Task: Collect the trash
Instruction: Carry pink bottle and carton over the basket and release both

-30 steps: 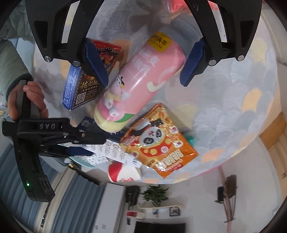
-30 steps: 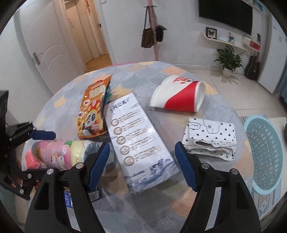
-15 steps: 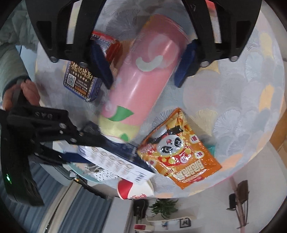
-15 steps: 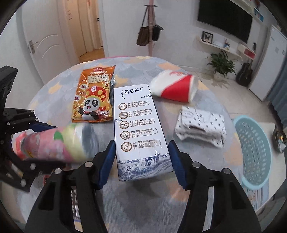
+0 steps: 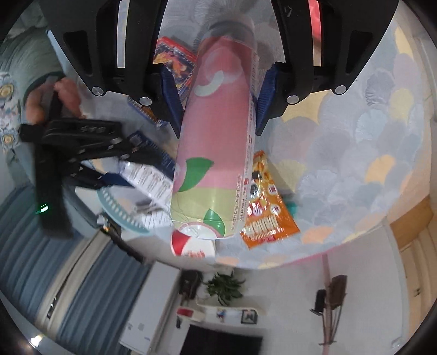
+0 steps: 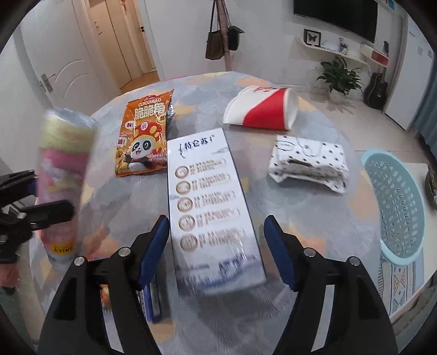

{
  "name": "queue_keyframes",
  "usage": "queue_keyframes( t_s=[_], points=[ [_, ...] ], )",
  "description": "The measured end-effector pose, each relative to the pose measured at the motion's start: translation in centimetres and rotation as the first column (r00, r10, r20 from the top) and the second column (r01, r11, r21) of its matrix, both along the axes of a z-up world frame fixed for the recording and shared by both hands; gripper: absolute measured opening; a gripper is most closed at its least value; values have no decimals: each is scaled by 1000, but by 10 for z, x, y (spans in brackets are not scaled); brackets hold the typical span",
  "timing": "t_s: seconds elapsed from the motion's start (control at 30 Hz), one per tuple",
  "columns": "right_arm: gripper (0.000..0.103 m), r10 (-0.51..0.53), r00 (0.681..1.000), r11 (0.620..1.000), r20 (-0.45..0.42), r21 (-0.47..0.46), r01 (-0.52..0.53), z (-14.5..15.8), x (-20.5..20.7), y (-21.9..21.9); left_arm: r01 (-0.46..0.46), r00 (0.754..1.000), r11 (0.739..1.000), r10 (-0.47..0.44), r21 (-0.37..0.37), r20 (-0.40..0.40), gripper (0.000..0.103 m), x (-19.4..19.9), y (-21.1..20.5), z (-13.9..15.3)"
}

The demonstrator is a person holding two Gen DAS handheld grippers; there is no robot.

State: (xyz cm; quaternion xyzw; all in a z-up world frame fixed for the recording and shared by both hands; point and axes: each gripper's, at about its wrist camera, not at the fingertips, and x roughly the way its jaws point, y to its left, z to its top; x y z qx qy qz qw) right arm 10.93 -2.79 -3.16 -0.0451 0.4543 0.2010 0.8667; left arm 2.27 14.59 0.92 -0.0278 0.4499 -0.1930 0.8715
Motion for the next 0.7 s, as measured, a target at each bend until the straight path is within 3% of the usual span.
queue_keyframes(
  t_s=[0.07,0.13,0.33,0.53,0.7],
  points=[
    [67,-8,1000,1000,2,-24,8,-4,3,4,-12,1000,1000,12,-8,14,48,4,-1,8],
    [51,5,1000,999,9,-35,-5,-4,1,7,-27,999,1000,27,-16,29,48,5,1,14],
    [50,-20,991,1000,132,-20,23,30,-19,-9,-34,995,995,42,-90,88,47,16,-7,33],
    [50,-153,958,988,243,61,143,79,-23,-67,10,984,991,13,-134,176,47,21,-39,62],
    [50,-277,919,961,280,81,265,96,-13,-122,74,977,981,-36,-177,208,47,49,-90,79]
  ],
)
